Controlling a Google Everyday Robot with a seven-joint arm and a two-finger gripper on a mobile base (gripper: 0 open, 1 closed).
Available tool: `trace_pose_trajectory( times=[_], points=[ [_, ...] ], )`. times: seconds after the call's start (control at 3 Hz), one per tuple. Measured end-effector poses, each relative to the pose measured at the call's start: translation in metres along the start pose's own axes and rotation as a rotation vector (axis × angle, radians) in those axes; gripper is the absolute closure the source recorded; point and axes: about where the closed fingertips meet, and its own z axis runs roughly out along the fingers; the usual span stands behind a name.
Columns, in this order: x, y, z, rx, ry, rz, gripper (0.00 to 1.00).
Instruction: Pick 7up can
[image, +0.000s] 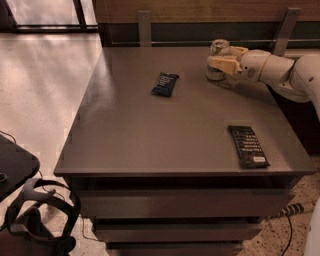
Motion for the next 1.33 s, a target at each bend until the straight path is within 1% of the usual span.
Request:
trace_pose_trajectory(
  times=[0.67,1.0,1.33],
  points=[
    [0.0003,0.0037,0.0065,-0.010,-0.001,0.002,0.92],
    [0.0004,0.0051,0.0088,-0.014,-0.001,0.002,1.00],
    [-0.0034,0.0057,0.0092,-0.018,-0.003,-0.002,1.00]
  ],
)
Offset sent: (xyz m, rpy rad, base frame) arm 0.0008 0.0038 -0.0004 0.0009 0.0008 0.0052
